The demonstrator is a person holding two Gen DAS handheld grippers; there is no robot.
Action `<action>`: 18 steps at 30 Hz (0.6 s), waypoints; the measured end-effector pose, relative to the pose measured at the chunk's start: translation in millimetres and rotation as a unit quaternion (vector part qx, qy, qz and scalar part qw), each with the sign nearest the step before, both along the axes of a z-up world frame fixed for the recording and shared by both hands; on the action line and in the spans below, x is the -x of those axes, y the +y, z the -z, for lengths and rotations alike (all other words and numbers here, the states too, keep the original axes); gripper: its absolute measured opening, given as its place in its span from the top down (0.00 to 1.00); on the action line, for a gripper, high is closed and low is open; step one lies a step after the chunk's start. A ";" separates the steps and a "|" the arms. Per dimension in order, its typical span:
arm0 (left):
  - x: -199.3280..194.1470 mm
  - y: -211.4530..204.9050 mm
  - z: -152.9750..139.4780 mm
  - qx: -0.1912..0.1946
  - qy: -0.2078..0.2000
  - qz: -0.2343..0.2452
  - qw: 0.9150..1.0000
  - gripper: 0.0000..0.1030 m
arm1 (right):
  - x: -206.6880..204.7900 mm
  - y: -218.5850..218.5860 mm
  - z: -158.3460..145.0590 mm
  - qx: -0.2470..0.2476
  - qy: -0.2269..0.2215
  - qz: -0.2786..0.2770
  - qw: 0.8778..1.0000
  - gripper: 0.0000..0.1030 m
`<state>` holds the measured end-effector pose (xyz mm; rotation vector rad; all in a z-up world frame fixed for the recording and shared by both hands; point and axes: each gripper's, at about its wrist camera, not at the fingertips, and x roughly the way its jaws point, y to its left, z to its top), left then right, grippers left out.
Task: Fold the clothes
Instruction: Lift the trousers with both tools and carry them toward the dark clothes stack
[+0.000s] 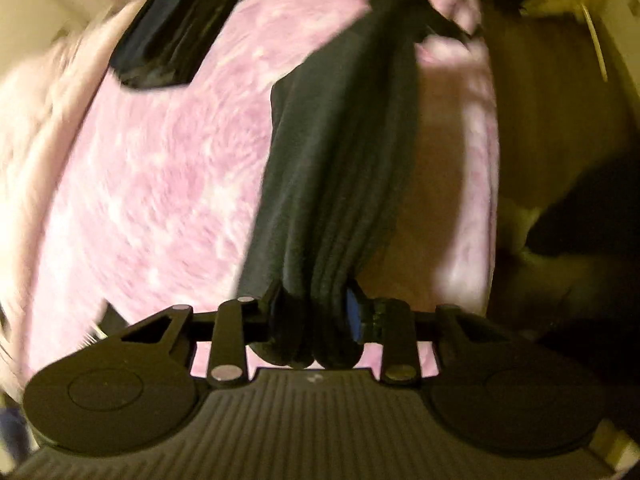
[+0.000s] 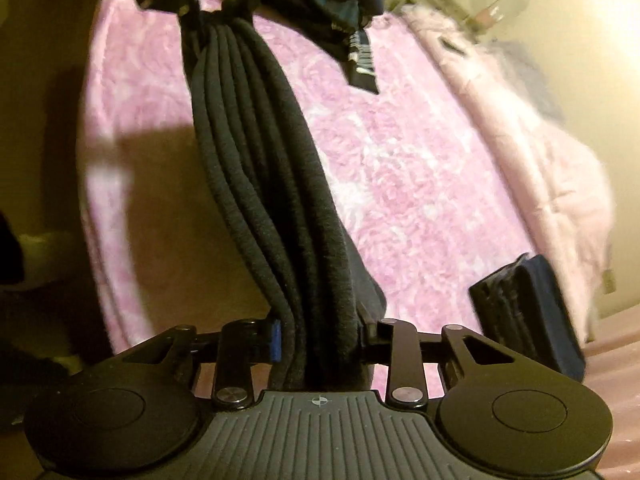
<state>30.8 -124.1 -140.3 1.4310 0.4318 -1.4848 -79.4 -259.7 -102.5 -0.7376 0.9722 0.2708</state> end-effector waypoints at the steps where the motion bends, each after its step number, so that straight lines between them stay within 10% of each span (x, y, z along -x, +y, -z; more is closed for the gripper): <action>1: 3.4 -1.1 -5.3 -0.001 -0.006 0.006 1.000 0.74 | 0.7 -5.2 -9.2 -0.006 0.007 -0.001 1.000 0.70; 18: 21.0 -76.9 -81.4 0.062 0.005 -0.038 0.997 0.76 | 12.8 -86.7 -96.8 0.027 0.007 -0.005 1.000 0.71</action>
